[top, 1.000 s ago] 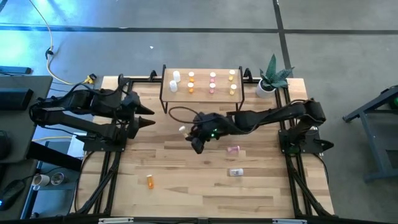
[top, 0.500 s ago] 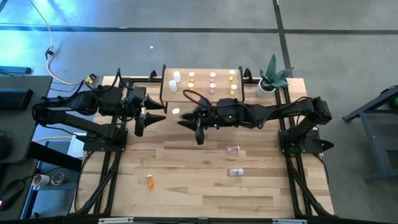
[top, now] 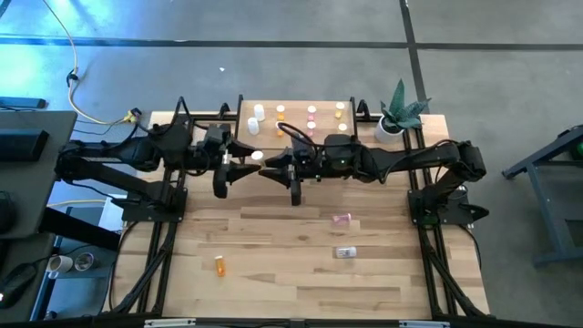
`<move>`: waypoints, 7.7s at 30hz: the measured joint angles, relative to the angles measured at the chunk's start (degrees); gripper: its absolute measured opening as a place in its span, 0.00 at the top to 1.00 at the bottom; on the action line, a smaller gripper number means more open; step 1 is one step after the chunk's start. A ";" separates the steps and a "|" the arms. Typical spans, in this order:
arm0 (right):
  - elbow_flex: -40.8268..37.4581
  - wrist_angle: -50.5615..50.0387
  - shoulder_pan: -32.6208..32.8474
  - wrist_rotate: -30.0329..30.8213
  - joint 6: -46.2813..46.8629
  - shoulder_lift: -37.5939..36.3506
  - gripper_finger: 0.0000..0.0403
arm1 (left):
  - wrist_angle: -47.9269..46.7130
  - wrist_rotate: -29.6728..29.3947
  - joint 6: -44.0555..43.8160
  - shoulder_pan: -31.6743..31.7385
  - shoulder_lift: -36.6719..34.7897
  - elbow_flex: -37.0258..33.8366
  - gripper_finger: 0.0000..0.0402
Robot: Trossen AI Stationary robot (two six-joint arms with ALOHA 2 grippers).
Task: Pick and place medicine bottles onto shelf by color
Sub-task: Put the yellow pill bottle aligned with the other yellow pill bottles on the shelf
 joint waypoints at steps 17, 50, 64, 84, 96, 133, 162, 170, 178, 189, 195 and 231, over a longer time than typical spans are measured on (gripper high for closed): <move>0.00 0.04 -0.02 0.05 -1.06 -0.09 0.78 | 4.44 -1.82 0.09 -0.03 3.20 0.00 0.52; 0.13 -3.71 0.00 0.59 -0.14 -0.24 0.78 | 4.13 0.47 3.91 0.00 3.27 -0.07 0.79; 0.00 -13.99 0.04 0.35 2.31 -0.24 0.56 | -0.81 0.23 7.05 0.02 3.21 -0.02 0.79; 0.00 -22.92 -3.35 -0.27 -6.67 -6.34 0.50 | -21.64 0.99 5.49 -1.51 3.14 0.00 0.79; 0.00 -6.47 -3.63 -5.49 -13.02 -4.07 0.50 | -19.14 -0.02 4.00 -3.96 6.24 0.00 0.79; 0.00 -16.70 -3.63 -9.83 -6.98 -1.84 0.52 | -3.57 -6.35 8.94 -4.00 12.89 -0.02 0.79; 0.09 -19.66 -3.91 -10.43 -8.55 -2.39 0.65 | -3.31 -6.36 8.50 -3.98 12.69 -0.07 0.79; 0.09 -20.01 -3.91 -10.61 -8.02 -2.47 0.73 | -3.35 -6.28 8.47 -3.98 12.69 -0.07 0.79; 0.07 -20.02 -3.91 -10.58 -7.64 -2.47 0.76 | -3.37 -6.15 8.36 -3.98 12.69 -0.04 0.79; 0.00 -20.14 -3.91 -9.94 -7.07 -2.36 0.76 | -5.11 -5.48 8.70 -3.98 12.69 -0.02 0.71; -0.02 -20.37 -3.91 -9.42 -7.01 -2.36 0.76 | -5.80 -5.59 8.70 -3.94 12.62 0.04 0.58; -0.07 -34.74 -4.00 15.54 -6.43 -17.64 0.77 | -9.88 -5.70 16.06 3.32 1.64 0.02 0.49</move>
